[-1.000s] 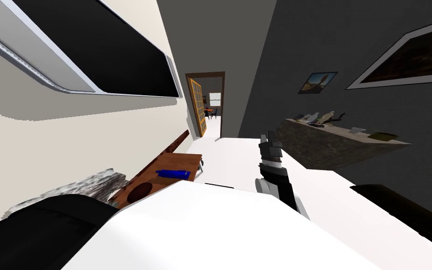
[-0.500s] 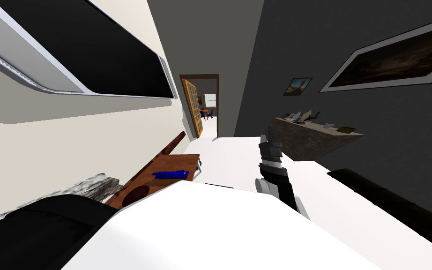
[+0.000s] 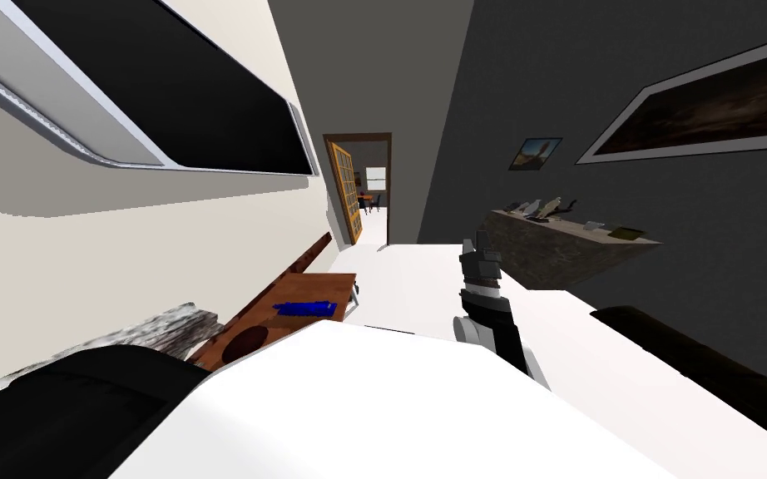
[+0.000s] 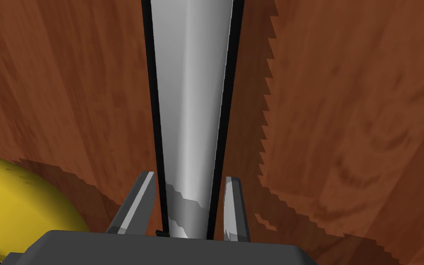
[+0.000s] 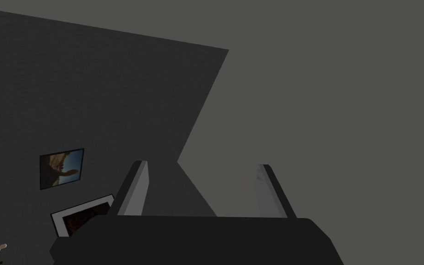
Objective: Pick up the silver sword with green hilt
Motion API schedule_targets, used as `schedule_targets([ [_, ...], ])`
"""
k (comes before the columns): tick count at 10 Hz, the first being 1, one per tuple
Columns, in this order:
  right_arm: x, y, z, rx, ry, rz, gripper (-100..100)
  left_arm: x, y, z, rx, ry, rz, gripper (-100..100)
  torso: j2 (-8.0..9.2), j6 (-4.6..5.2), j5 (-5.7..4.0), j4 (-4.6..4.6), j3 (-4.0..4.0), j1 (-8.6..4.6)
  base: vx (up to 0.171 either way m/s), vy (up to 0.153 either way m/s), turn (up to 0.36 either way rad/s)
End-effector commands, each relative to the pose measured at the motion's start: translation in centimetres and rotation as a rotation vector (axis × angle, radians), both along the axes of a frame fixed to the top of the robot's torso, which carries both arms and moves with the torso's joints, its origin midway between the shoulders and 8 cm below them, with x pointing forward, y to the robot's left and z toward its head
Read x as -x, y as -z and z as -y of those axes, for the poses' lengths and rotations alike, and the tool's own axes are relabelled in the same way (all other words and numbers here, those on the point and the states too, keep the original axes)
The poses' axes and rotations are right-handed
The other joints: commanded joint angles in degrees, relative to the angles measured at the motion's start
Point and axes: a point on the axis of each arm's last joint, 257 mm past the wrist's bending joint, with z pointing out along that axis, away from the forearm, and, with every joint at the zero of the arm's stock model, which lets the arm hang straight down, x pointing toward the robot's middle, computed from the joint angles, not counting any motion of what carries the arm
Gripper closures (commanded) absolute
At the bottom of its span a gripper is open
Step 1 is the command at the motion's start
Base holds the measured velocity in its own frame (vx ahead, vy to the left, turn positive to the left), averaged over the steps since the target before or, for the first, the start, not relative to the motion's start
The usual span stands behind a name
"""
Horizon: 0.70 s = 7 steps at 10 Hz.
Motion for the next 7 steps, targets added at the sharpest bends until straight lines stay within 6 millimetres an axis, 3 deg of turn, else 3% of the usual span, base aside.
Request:
schedule_targets([
  [1,0.0,0.0,0.0,0.0,0.0,0.0,0,0.4,-0.3,-0.2,-0.001,0.026,-0.002,100,0.0,0.0,0.0,0.0,0.0,0.0,0.096,0.005,0.282],
  [5,0.0,0.0,0.0,0.0,0.0,0.0,0,1.8,-1.8,-0.6,0.0,0.139,-0.004,100,-0.43,0.06,-0.02,-0.05,-0.23,-0.1,0.137,-0.016,0.274],
  [6,0.0,0.0,0.0,0.0,0.0,0.0,0,1.4,-1.6,-0.5,-0.001,0.116,-0.003,100,-0.42,0.01,-0.02,-0.07,-0.24,-0.11,0.058,-0.02,0.08],
  [7,0.0,0.0,0.0,0.0,0.0,0.0,0,1.5,-1.6,-0.5,0.0,0.121,-0.004,0,-0.23,0.12,-0.01,-0.01,-0.12,-0.06,0.01,-0.005,-0.013],
])
